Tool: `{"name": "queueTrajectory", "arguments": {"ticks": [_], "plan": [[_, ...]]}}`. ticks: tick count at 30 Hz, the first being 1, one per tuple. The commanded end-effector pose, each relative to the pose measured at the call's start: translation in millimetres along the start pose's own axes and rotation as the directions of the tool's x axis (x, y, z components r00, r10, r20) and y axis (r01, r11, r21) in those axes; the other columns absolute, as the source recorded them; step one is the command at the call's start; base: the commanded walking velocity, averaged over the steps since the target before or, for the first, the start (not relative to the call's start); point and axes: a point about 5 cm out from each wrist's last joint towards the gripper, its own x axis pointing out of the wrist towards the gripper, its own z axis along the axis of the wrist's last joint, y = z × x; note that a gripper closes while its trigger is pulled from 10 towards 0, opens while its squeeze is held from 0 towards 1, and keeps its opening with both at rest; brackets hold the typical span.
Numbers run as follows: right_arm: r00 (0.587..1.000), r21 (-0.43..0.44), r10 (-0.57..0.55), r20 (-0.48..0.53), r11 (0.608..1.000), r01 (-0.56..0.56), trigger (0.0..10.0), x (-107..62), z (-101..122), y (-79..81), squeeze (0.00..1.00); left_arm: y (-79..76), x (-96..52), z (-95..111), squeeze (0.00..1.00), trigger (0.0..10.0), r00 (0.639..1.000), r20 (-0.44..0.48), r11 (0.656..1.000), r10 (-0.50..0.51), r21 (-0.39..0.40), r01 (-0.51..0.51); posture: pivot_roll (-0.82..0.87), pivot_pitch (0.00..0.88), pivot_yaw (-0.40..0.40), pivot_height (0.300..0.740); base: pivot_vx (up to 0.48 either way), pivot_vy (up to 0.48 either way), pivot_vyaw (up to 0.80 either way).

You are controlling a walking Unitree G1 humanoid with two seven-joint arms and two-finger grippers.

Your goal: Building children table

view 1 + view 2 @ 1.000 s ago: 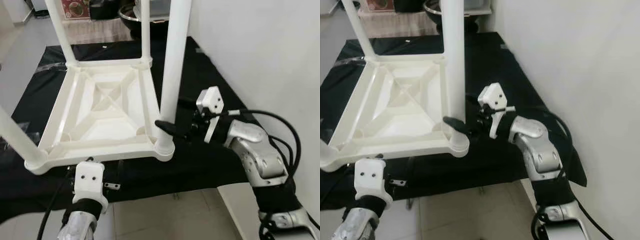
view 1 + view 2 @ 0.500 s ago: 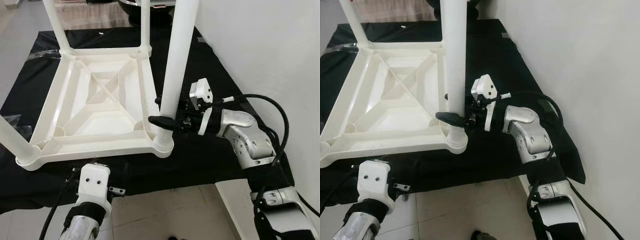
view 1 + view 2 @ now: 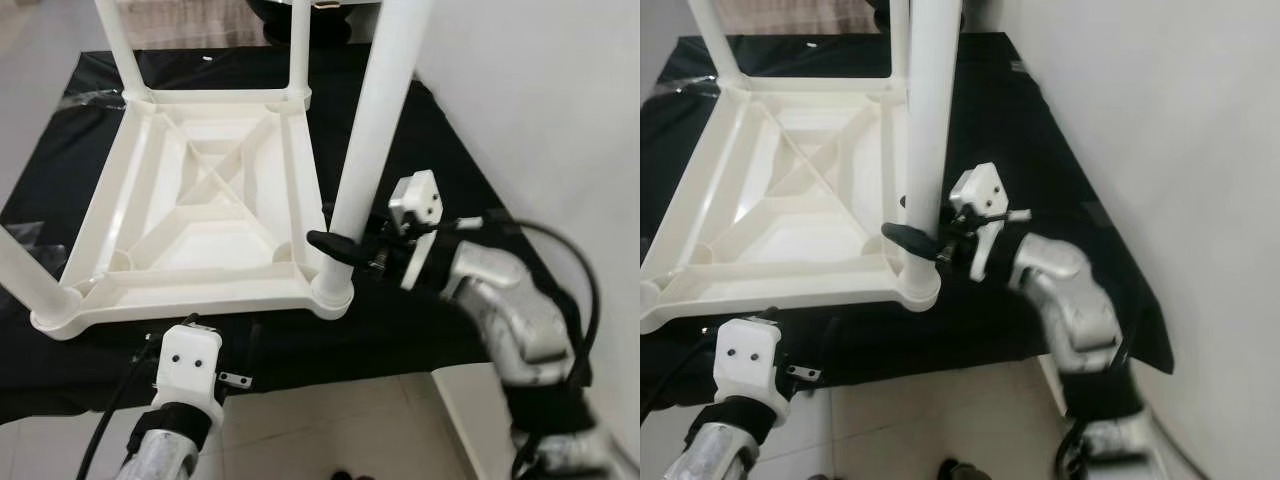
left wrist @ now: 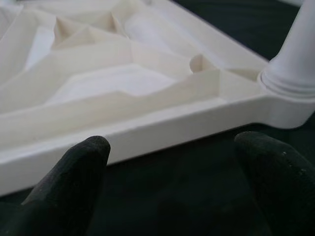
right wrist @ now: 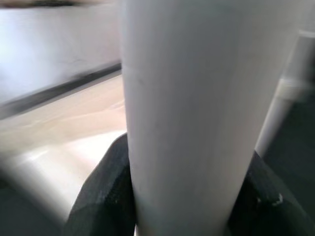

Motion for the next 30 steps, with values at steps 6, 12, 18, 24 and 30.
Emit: {"name": "queueTrajectory", "arguments": {"ticks": [6, 12, 18, 24, 30], "plan": [[0.898, -0.005, -0.336, -0.286, 0.937, 0.349, 0.0, -23.5, -44.8, -4.3, 0.0, 4.3, 1.3, -10.1, 0.0, 10.0, 0.999, -0.049, 1.0, -0.009, 0.009, 0.009, -0.02, 0.182, -0.069, 0.74, 0.0, 0.0, 0.0], [0.933, 0.046, -0.295, -0.206, 0.949, 0.311, 5.3, 8.5, -24.1, -5.7, 0.0, 2.5, 5.9, -10.2, 0.0, 10.0, 0.999, -0.046, 0.999, -0.029, 0.013, 0.03, -0.01, 0.175, -0.061, 0.74, 0.0, 0.0, 0.0], [0.981, 0.108, -0.167, -0.101, 0.978, 0.177, 10.0, 28.0, -0.4, -9.2, 1.0, 2.9, 5.9, -10.7, 0.0, 10.0, 0.998, -0.053, 1.0, -0.026, 0.004, 0.026, 0.0, 0.188, -0.063, 0.74, 0.0, 0.0, 0.0], [0.983, 0.086, 0.17, 0.069, 0.981, -0.176, 10.0, 37.1, 25.3, -22.7, 0.0, -0.7, 5.3, -11.0, 0.0, 10.0, 0.998, -0.058, 0.999, -0.038, -0.014, 0.037, 0.01, 0.201, -0.074, 0.74, 0.0, 0.0, 0.0], [0.94, 0.04, 0.335, 0.064, 0.94, -0.338, 10.0, 41.6, 26.4, -28.3, 0.0, -3.9, 4.2, -11.1, 0.0, 10.0, 0.996, -0.061, 0.998, -0.058, -0.027, 0.056, 0.02, 0.208, -0.079, 0.74, 0.0, 0.0, 0.0]]}}
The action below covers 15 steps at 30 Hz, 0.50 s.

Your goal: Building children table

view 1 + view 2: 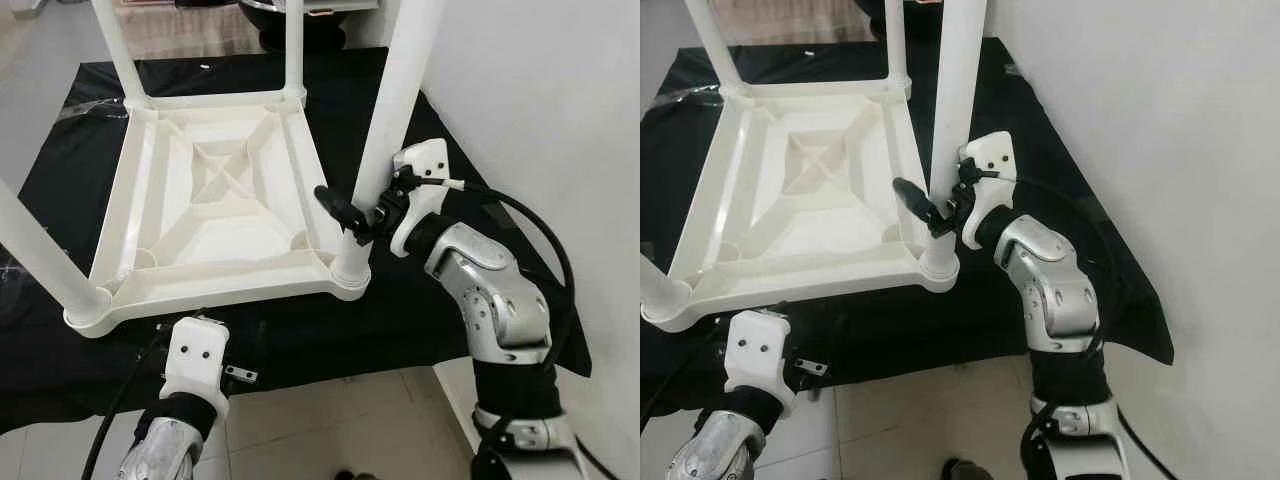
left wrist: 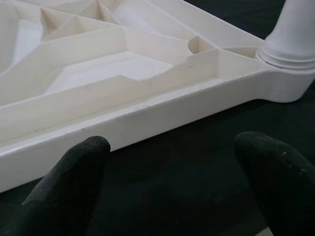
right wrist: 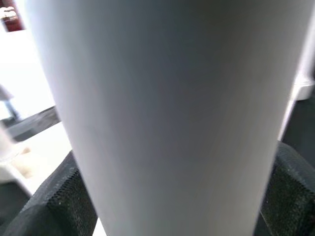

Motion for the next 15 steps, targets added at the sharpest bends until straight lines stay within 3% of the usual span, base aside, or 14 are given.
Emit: {"name": "queueTrajectory", "arguments": {"ticks": [1, 3, 4, 5, 8, 11, 12, 13, 14, 15], "plan": [[0.997, 0.015, 0.078, 0.004, 0.997, -0.078, 10.0, 4.4, -3.0, 3.3, 0.0, -2.3, -2.6, -6.0, 0.0, 10.0, 0.999, -0.037, 1.0, -0.014, -0.014, 0.014, 0.02, 0.208, -0.079, 0.74, 0.0, 0.0, 0.0], [0.973, -0.064, 0.218, -0.079, 0.973, -0.223, 10.0, 6.2, -9.1, -4.8, 0.0, -6.3, -4.6, -3.8, 0.0, 10.0, 0.998, -0.035, 0.999, -0.048, -0.014, 0.047, 0.05, 0.231, -0.088, 0.74, 0.0, 0.0, 0.0], [0.973, -0.064, 0.218, -0.079, 0.973, -0.223, 10.0, 6.2, -9.1, -4.8, 0.0, -6.3, -4.6, -3.8, 0.0, 10.0, 0.998, -0.035, 0.999, -0.048, -0.014, 0.047, 0.05, 0.231, -0.088, 0.74, 0.0, 0.0, 0.0], [0.948, -0.06, 0.308, -0.083, 0.948, -0.313, 10.0, 7.9, -5.0, -14.3, 0.0, -10.9, -6.6, -0.9, 0.0, 10.0, 0.996, -0.024, 0.996, -0.085, -0.003, 0.084, 0.06, 0.243, -0.091, 0.74, 0.0, 0.0, 0.0], [0.942, -0.049, 0.329, -0.063, 0.942, -0.333, 10.0, 8.9, -2.0, -17.3, 0.0, -12.1, -7.1, -0.1, 0.0, 10.0, 0.995, -0.02, 0.996, -0.094, 0.001, 0.094, 0.06, 0.243, -0.091, 0.74, 0.0, 0.0, 0.0], [0.891, -0.029, 0.453, -0.032, 0.891, -0.454, 9.9, 8.2, 11.3, -19.7, 0.0, -13.1, -12.2, 2.0, 0.0, 10.0, 0.995, -0.016, 0.995, -0.101, -0.012, 0.1, 0.07, 0.275, -0.084, 0.74, 0.0, 0.0, 0.0], [0.891, -0.029, 0.453, -0.032, 0.891, -0.454, 9.9, 8.2, 11.3, -19.7, 0.0, -13.1, -12.2, 2.0, 0.0, 10.0, 0.995, -0.016, 0.995, -0.101, -0.012, 0.1, 0.07, 0.275, -0.084, 0.74, 0.0, 0.0, 0.0], [0.876, -0.037, 0.482, -0.025, 0.875, -0.483, 2.5, 7.2, 15.3, -21.0, 0.0, -12.9, -13.9, 2.4, 0.0, 10.0, 0.995, -0.017, 0.995, -0.102, -0.014, 0.102, 0.07, 0.282, -0.082, 0.74, 0.0, 0.0, 0.0], [0.876, -0.037, 0.482, -0.025, 0.875, -0.483, 2.5, 7.2, 15.3, -21.0, 0.0, -12.9, -13.9, 2.4, 0.0, 10.0, 0.995, -0.017, 0.995, -0.102, -0.014, 0.102, 0.07, 0.282, -0.082, 0.74, 0.0, 0.0, 0.0], [0.855, -0.041, 0.518, -0.012, 0.854, -0.518, 0.0, 6.2, 21.5, -24.7, 0.0, -12.6, -16.6, 2.6, 0.0, 10.0, 0.994, -0.021, 0.994, -0.105, -0.014, 0.105, 0.07, 0.289, -0.079, 0.74, 0.0, 0.0, 0.0]]}}
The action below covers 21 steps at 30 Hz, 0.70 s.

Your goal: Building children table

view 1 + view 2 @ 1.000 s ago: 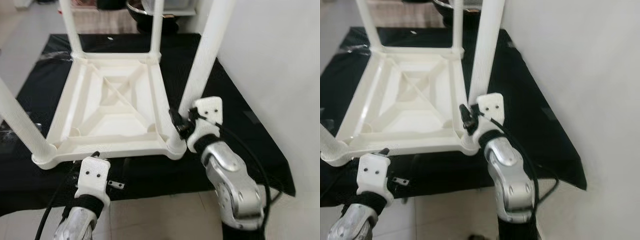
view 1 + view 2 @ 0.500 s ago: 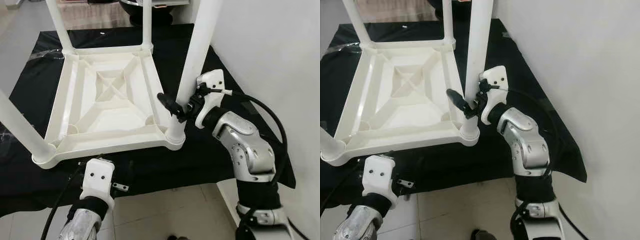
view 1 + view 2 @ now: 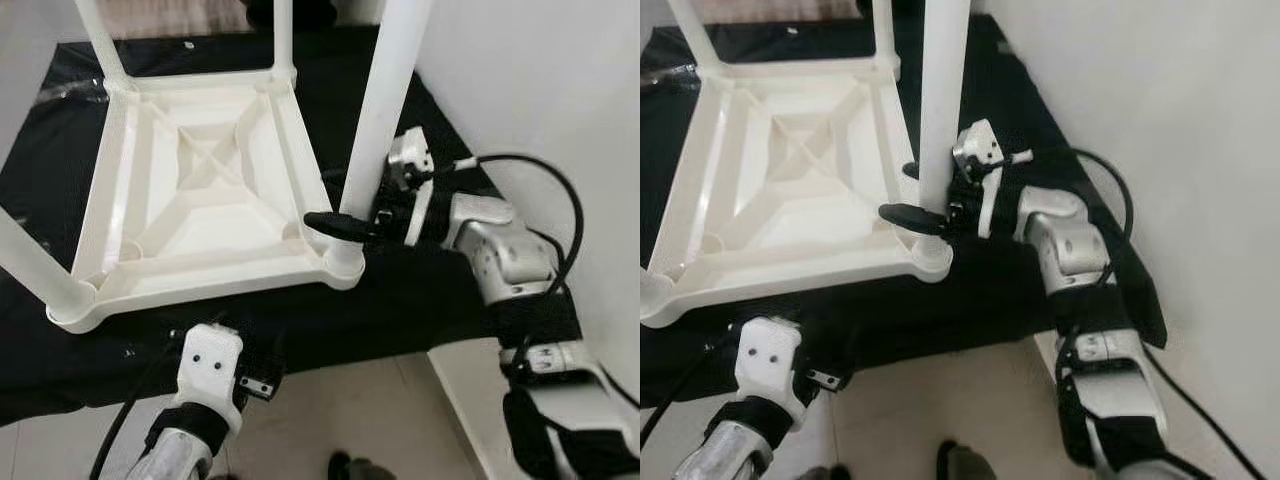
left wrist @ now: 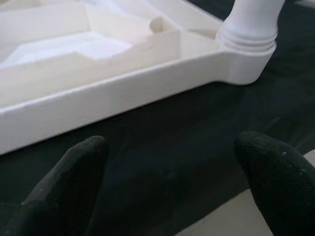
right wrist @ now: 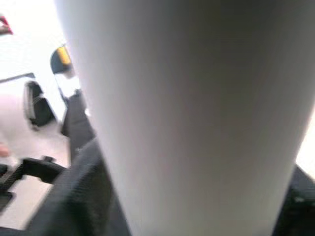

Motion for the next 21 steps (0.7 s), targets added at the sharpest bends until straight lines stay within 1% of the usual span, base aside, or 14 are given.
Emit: {"name": "queueTrajectory", "arguments": {"ticks": [1, 4, 6, 10, 13, 14, 15, 16, 17, 18, 19, 20, 21], "plan": [[0.999, 0.0, 0.048, 0.015, 0.999, -0.048, 0.0, -1.0, 1.7, 0.2, 0.0, -0.4, -4.5, -2.4, 0.0, 10.0, 1.0, -0.027, 1.0, -0.014, 0.004, 0.014, 0.07, 0.289, -0.079, 0.74, 0.0, 0.0, 0.0], [0.991, -0.005, 0.136, 0.008, 0.991, -0.136, 0.0, -6.9, 4.4, -0.5, 0.0, -0.5, -6.1, -2.3, 0.0, 10.0, 0.999, -0.03, 1.0, -0.015, 0.004, 0.016, 0.08, 0.293, -0.08, 0.74, 0.0, 0.0, 0.0], [0.989, -0.01, 0.145, 0.006, 0.989, -0.145, 0.0, -8.0, 4.7, -4.2, 0.0, -0.7, -6.0, -2.6, 0.0, 10.0, 0.999, -0.031, 1.0, -0.015, 0.005, 0.015, 0.07, 0.291, -0.081, 0.74, 0.0, 0.0, 0.0], [0.992, -0.019, 0.122, -0.017, 0.992, -0.122, 0.0, -10.3, 0.2, -4.6, 0.0, -1.2, -4.3, -3.4, 0.0, 10.0, 0.999, -0.03, 1.0, -0.012, 0.01, 0.012, 0.06, 0.281, -0.086, 0.74, 0.0, 0.0, 0.0], [0.998, -0.028, 0.044, -0.049, 0.999, -0.046, 0.0, -13.6, -8.4, -1.6, 0.0, -1.2, -2.9, -4.1, 0.0, 10.0, 1.0, -0.027, 1.0, -0.009, 0.009, 0.01, 0.05, 0.276, -0.089, 0.74, 0.0, 0.0, 0.0], [0.998, -0.012, -0.02, -0.052, 1.0, 0.02, 0.0, -14.6, -14.0, 1.9, 0.0, -1.2, -2.2, -4.5, 0.0, 10.0, 1.0, -0.026, 1.0, -0.009, 0.008, 0.009, 0.04, 0.268, -0.095, 0.74, 0.0, 0.0, 0.0], [0.989, 0.012, -0.136, -0.057, 0.991, 0.137, 0.0, -15.2, -23.3, 10.3, 0.0, -0.9, -0.5, -5.2, 0.0, 10.0, 1.0, -0.024, 1.0, -0.008, 0.006, 0.009, 0.03, 0.262, -0.098, 0.74, 0.0, 0.0, 0.0], [0.989, 0.012, -0.136, -0.057, 0.991, 0.137, 0.0, -15.2, -23.3, 10.3, 0.0, -0.9, -0.5, -5.2, 0.0, 10.0, 1.0, -0.024, 1.0, -0.008, 0.006, 0.009, 0.03, 0.262, -0.098, 0.74, 0.0, 0.0, 0.0], [0.953, 0.053, -0.29, -0.085, 0.954, 0.295, 0.0, -11.7, -36.8, 20.7, 0.0, -0.7, 0.4, -5.6, 0.0, 10.0, 1.0, -0.021, 1.0, -0.009, 0.006, 0.01, 0.02, 0.255, -0.102, 0.74, 0.0, 0.0, 0.0], [0.912, 0.076, -0.395, -0.111, 0.912, 0.404, 0.0, -11.0, -44.9, 28.0, 0.0, -0.7, 0.9, -5.8, 0.0, 10.0, 1.0, -0.02, 1.0, -0.01, 0.006, 0.01, 0.02, 0.255, -0.102, 0.74, 0.0, 0.0, 0.0], [0.912, 0.076, -0.395, -0.111, 0.912, 0.404, 0.0, -11.0, -44.9, 28.0, 0.0, -0.7, 0.9, -5.8, 0.0, 10.0, 1.0, -0.02, 1.0, -0.01, 0.006, 0.01, 0.02, 0.255, -0.102, 0.74, 0.0, 0.0, 0.0], [0.707, 0.043, -0.678, -0.203, 0.715, 0.698, 0.0, -18.0, -64.4, 35.5, 0.0, 0.3, 1.6, -6.6, 0.0, 10.0, 1.0, -0.02, 1.0, -0.01, 0.007, 0.011, 0.01, 0.244, -0.104, 0.74, 0.0, 0.0, 0.0], [0.587, 0.058, -0.754, -0.295, 0.599, 0.799, 0.0, -21.5, -85.7, 65.2, 0.0, 1.9, 3.4, -6.6, 0.0, 10.0, 1.0, -0.018, 1.0, -0.01, 0.01, 0.01, 0.02, 0.24, -0.096, 0.74, 0.0, 0.0, 0.0]]}}
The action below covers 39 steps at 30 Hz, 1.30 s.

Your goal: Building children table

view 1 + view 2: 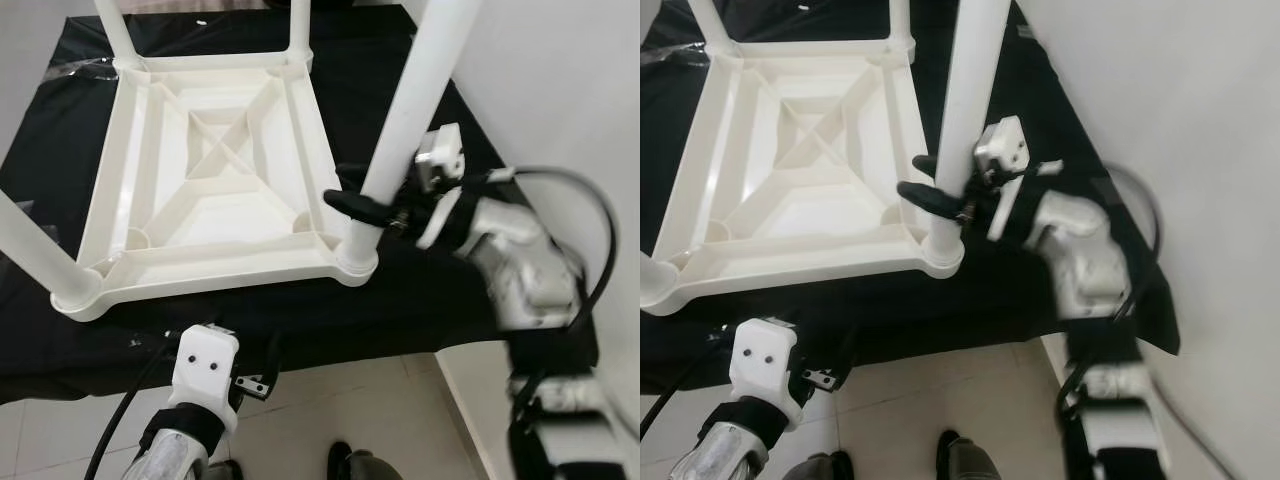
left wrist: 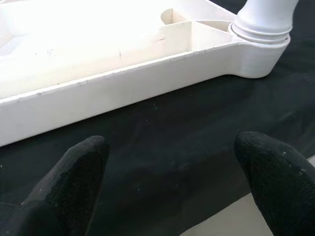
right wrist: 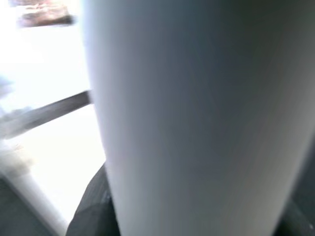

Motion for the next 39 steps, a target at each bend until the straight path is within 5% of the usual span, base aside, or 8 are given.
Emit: {"name": "queueTrajectory", "arguments": {"ticks": [1, 13, 14, 15, 16, 24, 26, 39], "plan": [[0.852, 0.002, -0.361, -0.379, 0.92, 0.391, 0.0, -49.8, -69.3, 18.9, 0.0, 3.0, 1.1, -4.6, 0.0, 10.0, 1.0, -0.015, 1.0, 0.0, 0.003, 0.0, 0.01, 0.24, -0.082, 0.74, 0.0, 0.0, 0.0], [0.871, 0.057, -0.411, -0.268, 0.896, 0.441, 0.0, -12.8, -55.0, 24.5, 0.0, 6.2, 13.6, -12.3, 0.0, 10.0, 1.0, -0.016, 1.0, -0.002, -0.025, 0.002, 0.0, 0.172, -0.078, 0.74, 0.0, 0.0, 0.0], [0.875, 0.074, -0.417, -0.248, 0.892, 0.446, 10.0, -11.9, -50.2, 25.4, 0.0, 6.5, 13.3, -12.6, 0.0, 10.0, 1.0, -0.016, 1.0, 0.001, -0.024, -0.002, 0.0, 0.171, -0.079, 0.74, 0.0, 0.0, 0.0], [0.876, 0.084, -0.422, -0.235, 0.889, 0.451, 10.0, -11.6, -47.3, 25.9, 0.0, 6.7, 13.2, -12.7, 0.0, 10.0, 1.0, -0.016, 1.0, 0.003, -0.023, -0.003, 0.0, 0.171, -0.079, 0.74, 0.0, 0.0, 0.0], [0.895, 0.103, -0.394, -0.211, 0.901, 0.421, 10.0, -10.2, -42.7, 25.5, 1.0, 6.7, 12.9, -12.9, 0.0, 10.0, 1.0, -0.016, 1.0, 0.005, -0.023, -0.005, 0.01, 0.173, -0.082, 0.74, 0.0, 0.0, 0.0], [0.995, 0.078, 0.088, -0.048, 0.993, -0.085, 10.0, 1.6, -13.3, 21.9, 1.0, 4.0, 12.4, -11.7, 0.0, 10.0, 1.0, -0.009, 1.0, -0.002, -0.031, 0.002, 0.0, 0.195, -0.09, 0.74, 0.0, 0.0, 0.0], [0.952, 0.033, 0.303, -0.05, 0.953, -0.301, 10.0, 4.6, -8.1, 13.9, 0.0, 2.3, 10.9, -10.5, 0.0, 10.0, 1.0, -0.007, 0.999, -0.008, -0.033, 0.007, 0.02, 0.22, -0.095, 0.74, 0.0, 0.0, 0.0], [0.784, 0.008, 0.619, -0.054, 0.785, -0.62, 10.0, 24.9, 22.2, -21.0, 0.0, 2.1, -7.3, -6.5, 0.0, 10.0, 1.0, -0.028, 1.0, -0.002, -0.027, 0.002, 0.07, 0.296, -0.084, 0.74, 0.0, 0.0, 0.0]]}}
